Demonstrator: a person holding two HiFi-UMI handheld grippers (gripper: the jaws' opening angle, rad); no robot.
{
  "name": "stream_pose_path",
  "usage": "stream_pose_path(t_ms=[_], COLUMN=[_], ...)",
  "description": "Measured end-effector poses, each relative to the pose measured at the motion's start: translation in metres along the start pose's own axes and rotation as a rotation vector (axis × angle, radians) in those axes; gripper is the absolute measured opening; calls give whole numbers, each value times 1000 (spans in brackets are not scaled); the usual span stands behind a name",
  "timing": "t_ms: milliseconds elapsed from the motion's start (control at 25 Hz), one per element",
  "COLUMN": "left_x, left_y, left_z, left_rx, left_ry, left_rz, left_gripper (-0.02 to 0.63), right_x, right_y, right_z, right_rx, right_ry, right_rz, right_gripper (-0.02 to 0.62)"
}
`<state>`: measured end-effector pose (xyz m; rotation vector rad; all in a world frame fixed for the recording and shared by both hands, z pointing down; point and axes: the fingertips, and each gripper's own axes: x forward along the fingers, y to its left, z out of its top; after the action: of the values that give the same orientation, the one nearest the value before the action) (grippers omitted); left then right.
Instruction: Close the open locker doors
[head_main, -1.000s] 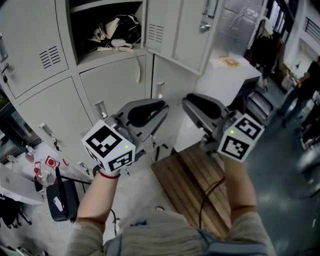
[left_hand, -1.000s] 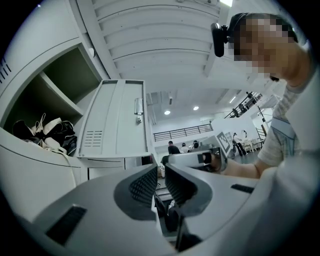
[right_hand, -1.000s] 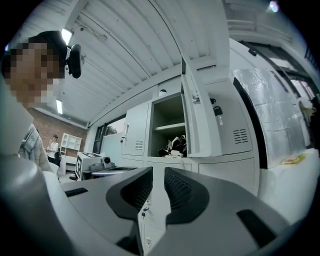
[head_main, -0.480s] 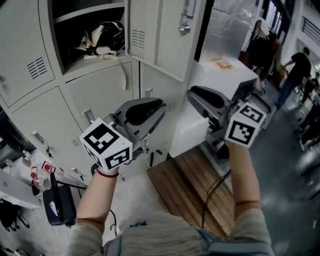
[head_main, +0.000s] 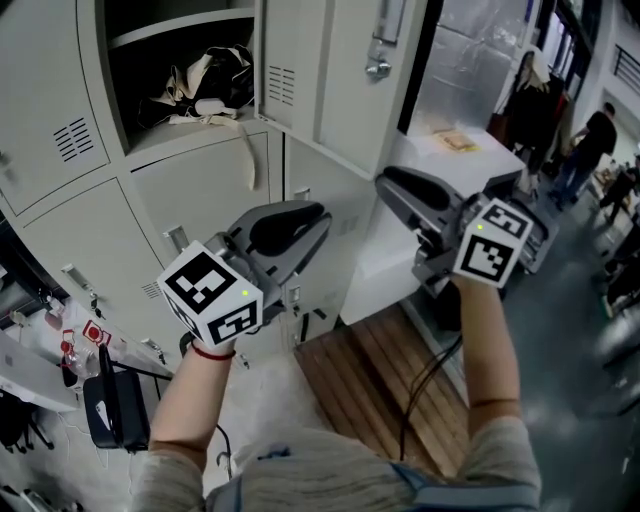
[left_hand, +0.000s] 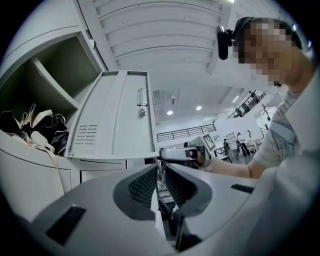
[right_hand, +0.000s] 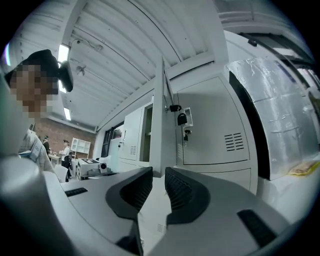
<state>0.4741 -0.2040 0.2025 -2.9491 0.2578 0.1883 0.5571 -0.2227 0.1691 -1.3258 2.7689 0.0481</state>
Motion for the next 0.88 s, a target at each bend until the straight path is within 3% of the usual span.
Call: stream_pose_path(t_ms=[600,880], left_x=[-15,-35], left_y=[5,5], left_z=[3,6], left_rx=[31,40], left_ry=[-4,-7], left_rz=[43,75], left_gripper=[40,40], right_x=[15,28], right_y=[37,60], right_z=[1,1], right_rx=[-59,-80], right_ry=[4,-4], right_rz=[134,150], right_gripper=[54,54])
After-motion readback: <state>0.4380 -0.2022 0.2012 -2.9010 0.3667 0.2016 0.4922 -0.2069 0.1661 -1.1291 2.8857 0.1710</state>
